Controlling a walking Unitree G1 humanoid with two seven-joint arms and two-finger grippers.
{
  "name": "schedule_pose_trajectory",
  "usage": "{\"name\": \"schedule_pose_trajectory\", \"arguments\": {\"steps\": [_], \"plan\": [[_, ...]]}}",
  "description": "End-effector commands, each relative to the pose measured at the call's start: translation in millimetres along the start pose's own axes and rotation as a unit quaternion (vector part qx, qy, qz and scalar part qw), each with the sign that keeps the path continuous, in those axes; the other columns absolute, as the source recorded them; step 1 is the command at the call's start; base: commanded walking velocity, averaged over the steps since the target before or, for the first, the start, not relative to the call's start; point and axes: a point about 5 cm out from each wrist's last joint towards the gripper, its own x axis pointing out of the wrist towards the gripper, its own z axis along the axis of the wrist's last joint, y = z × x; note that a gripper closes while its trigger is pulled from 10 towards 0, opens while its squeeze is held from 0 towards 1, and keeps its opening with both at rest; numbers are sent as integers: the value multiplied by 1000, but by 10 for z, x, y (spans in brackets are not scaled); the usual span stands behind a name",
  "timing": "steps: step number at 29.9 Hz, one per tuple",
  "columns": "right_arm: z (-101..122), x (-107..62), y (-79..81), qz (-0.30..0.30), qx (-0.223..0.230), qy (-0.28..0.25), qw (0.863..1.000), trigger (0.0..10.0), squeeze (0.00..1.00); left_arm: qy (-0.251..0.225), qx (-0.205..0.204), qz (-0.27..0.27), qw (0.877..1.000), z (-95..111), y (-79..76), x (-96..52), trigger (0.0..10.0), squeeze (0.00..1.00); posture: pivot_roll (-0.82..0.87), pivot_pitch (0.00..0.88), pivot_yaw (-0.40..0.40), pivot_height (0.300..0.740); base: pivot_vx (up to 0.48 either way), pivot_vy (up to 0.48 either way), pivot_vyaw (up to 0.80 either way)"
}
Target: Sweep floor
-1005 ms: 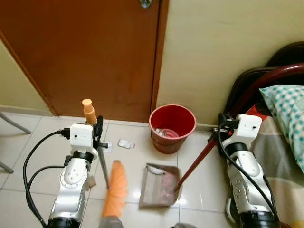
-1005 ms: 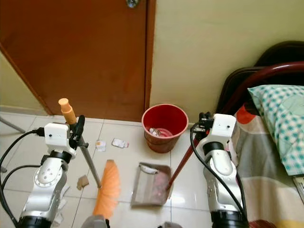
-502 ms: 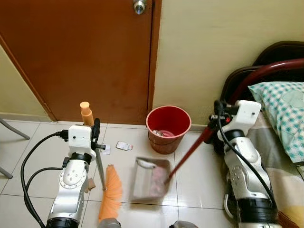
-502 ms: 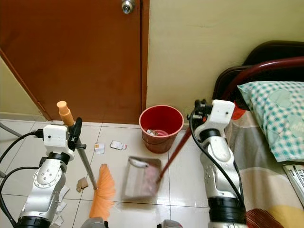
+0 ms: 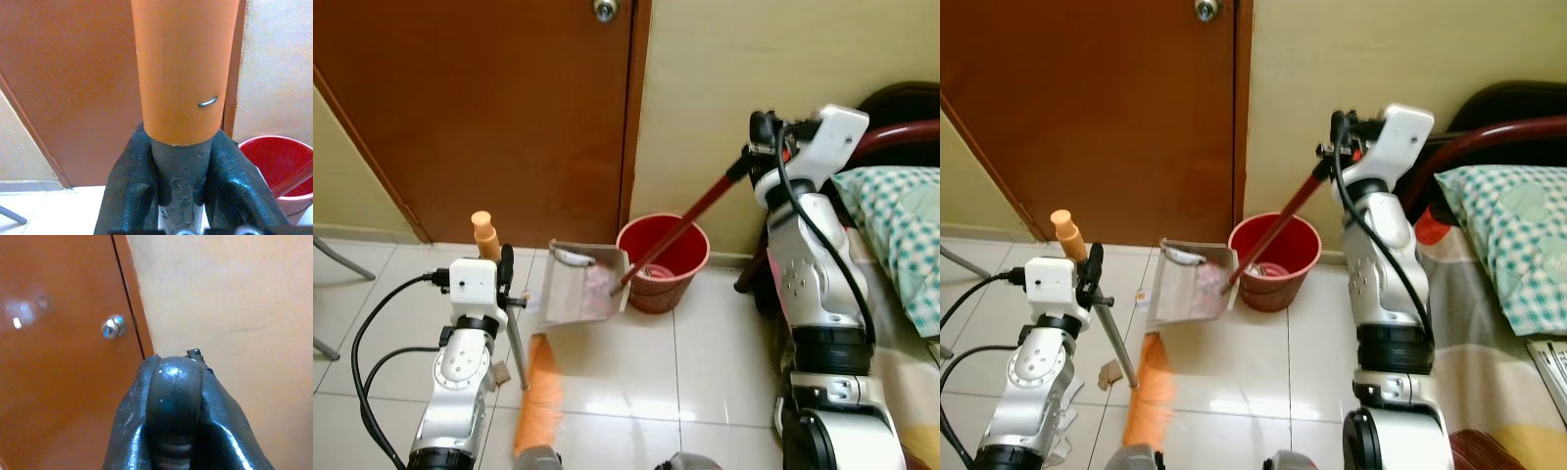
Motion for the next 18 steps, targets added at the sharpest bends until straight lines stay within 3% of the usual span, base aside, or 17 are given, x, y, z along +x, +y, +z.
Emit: {"name": "schedule_pose_trajectory", "arguments": {"steps": [1,4,9,11,15,18], "plan": [[304,118,11,-4,12,-60,998,10000,0,14,15,3,1000,-50,17,-6,10000,0,-18,44,-42,740,0,0,0],[507,205,35,-5,6,-92,996,10000,0,15,16,-1,1000,-56,8,-6,10000,0,-16,46,-42,740,0,0,0],[752,266,33,0,-41,-134,990,10000,0,17,16,-1,1000,-60,8,-7,10000,0,-16,47,-41,740,0,0,0],[874,282,1,-4,-81,-157,984,10000,0,18,15,-3,1000,-65,2,-7,10000,0,-16,48,-40,740,0,0,0],[937,288,-41,-11,-93,-166,982,10000,0,18,14,-5,1000,-65,-10,-8,10000,0,-17,49,-39,740,0,0,0],[997,281,-69,-2,-134,-177,975,10000,0,17,14,-6,1000,-56,-15,-1,10000,0,-18,50,-35,740,0,0,0]]}}
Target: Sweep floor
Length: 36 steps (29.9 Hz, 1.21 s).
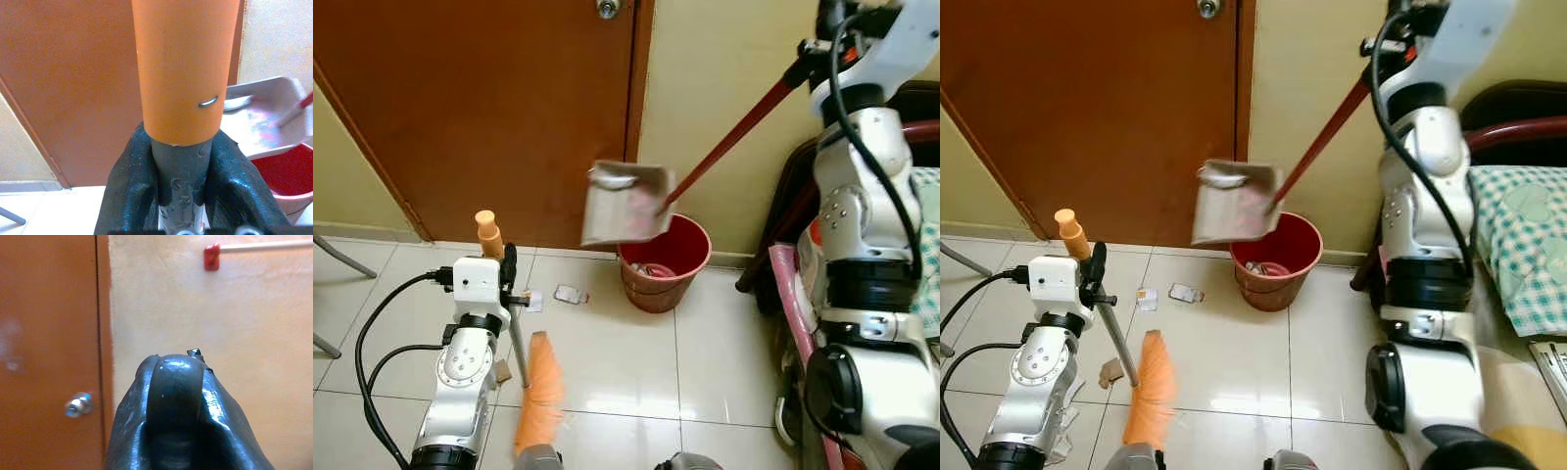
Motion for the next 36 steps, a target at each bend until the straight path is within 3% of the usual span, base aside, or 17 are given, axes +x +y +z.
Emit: {"name": "schedule_pose_trajectory", "arguments": {"steps": [1,3,4,9,18,20,26,29,34,36], "plan": [[168,50,-12,10,-24,-41,999,10000,0,16,15,-5,1000,-51,-3,-7,10000,0,-18,52,-35,740,0,0,0],[156,28,4,32,-67,-47,996,10000,0,16,15,-5,1000,-48,1,-3,10000,0,-18,52,-35,740,0,0,0],[156,28,4,32,-67,-47,996,10000,0,16,15,-5,1000,-48,1,-3,10000,0,-18,52,-35,740,0,0,0],[-95,-167,187,99,-145,-40,984,10000,0,17,18,-5,1000,-52,4,1,10000,0,-18,56,-34,740,0,0,0],[-324,-432,561,192,-181,-36,964,10000,0,18,18,-6,1000,-53,-9,-4,10000,0,-11,59,-34,740,0,0,0],[-242,-473,707,216,-189,-71,955,10000,0,19,18,-4,1000,-54,-7,-8,10000,0,-11,59,-34,740,0,0,0],[70,-354,861,206,-153,-129,958,10000,0,18,18,-4,1000,-56,-17,1,10000,0,-9,54,-36,740,0,0,0],[305,-270,923,192,-114,-163,961,10000,0,16,17,-4,1000,-46,-36,20,10000,0,-9,52,-39,740,0,0,0],[475,-245,1014,191,-39,-171,966,10000,0,16,17,-2,1000,-48,-29,18,10000,0,-8,49,-42,740,0,0,0],[408,-286,1052,203,-21,-151,967,10000,0,17,17,-1,1000,-53,-26,14,10000,0,-4,47,-45,740,0,0,0]]}}
